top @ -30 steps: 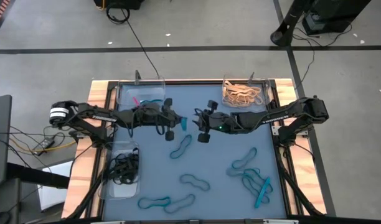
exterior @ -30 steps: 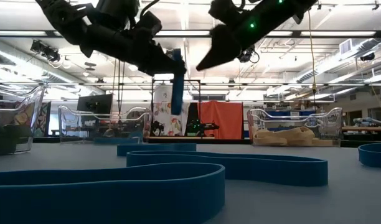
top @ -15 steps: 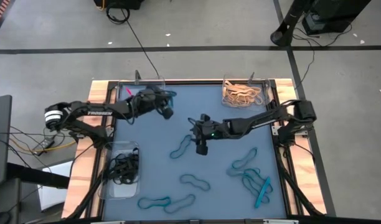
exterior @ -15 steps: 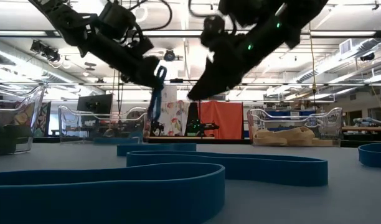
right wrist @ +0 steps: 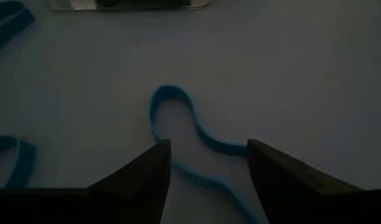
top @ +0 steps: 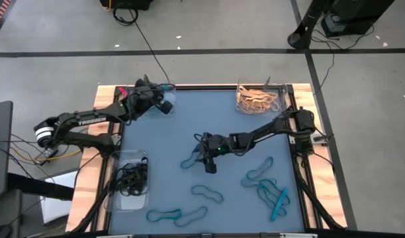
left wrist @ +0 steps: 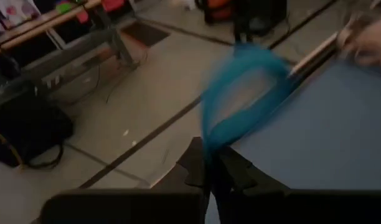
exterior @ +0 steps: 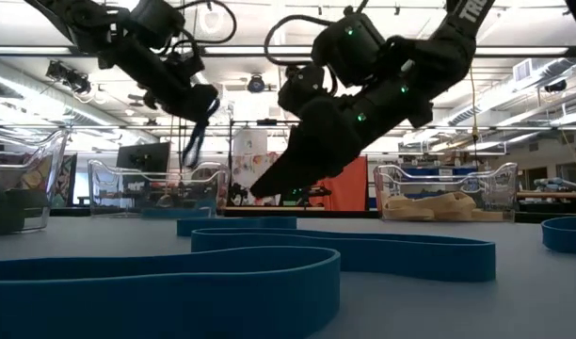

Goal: Sort rubber bands into baskets
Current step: Put the blue rubber band into the top left transparent bin

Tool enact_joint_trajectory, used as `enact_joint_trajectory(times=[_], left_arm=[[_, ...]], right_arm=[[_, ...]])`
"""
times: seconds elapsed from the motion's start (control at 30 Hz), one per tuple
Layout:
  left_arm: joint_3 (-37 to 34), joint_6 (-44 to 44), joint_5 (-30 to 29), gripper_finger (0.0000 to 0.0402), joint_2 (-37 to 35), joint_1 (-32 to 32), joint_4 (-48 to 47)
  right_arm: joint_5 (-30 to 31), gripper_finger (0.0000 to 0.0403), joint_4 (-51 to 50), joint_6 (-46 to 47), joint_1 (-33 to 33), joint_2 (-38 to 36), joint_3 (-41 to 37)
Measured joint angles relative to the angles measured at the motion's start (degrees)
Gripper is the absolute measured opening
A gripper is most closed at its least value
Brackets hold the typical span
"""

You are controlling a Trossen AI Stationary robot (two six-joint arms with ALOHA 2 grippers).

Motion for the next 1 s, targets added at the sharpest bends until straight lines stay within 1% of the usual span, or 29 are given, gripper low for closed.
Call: enact_joint_trajectory(times=[0.07, 0.27, 0.37, 0.43, 0.5, 0.57, 0.7, 0.83, 0.9, 1.0], left_arm=[[0.00, 0.10, 0.01, 0.0017, -0.04, 0.78, -2.17], [-0.04, -3.20, 0.02, 0.0017, 0.74, 4.22, -7.74], [-0.04, -5.64, 0.06, 0.0019, 0.74, 5.42, -8.48], [-0.04, -6.34, 1.20, 0.0028, 0.74, 5.92, -8.64], [-0.04, -6.95, 2.01, 0.0045, 0.71, 5.98, -8.36], [-0.04, -8.19, 2.14, 0.0071, 0.69, 6.01, -8.84], [-0.04, -10.64, 1.82, 0.0137, 1.04, 6.66, -11.09], [-0.04, -11.06, 0.42, 0.0196, 1.02, 7.45, -12.79], [-0.04, -11.05, 0.60, 0.0215, 1.04, 7.43, -12.92], [-0.04, -11.01, 2.72, 0.0227, 1.04, 7.38, -12.40]], right_arm=[[-0.72, 0.0224, 1.30, 0.79, 0.00, 1.07, -0.02], [-1.30, 0.0236, -0.61, 0.79, -0.01, 0.79, -0.04], [-2.24, 0.0241, -0.45, 0.99, -0.02, 0.65, -0.02], [-2.22, 0.0243, -0.61, 1.22, 0.00, 0.66, -0.02], [-2.20, 0.0246, -0.79, 1.50, -0.04, 0.78, -0.02], [-2.16, 0.0248, -1.41, 2.07, -0.07, 0.80, -0.02], [-1.94, 0.0249, -2.16, 2.32, -0.14, 0.81, -0.02], [-1.92, 0.0249, -2.50, 2.32, -0.64, 0.84, -0.02], [-1.93, 0.0249, -2.88, 2.19, -0.90, 0.85, -0.02], [-1.92, 0.0247, -4.28, 0.91, -1.24, 0.87, -0.02]])
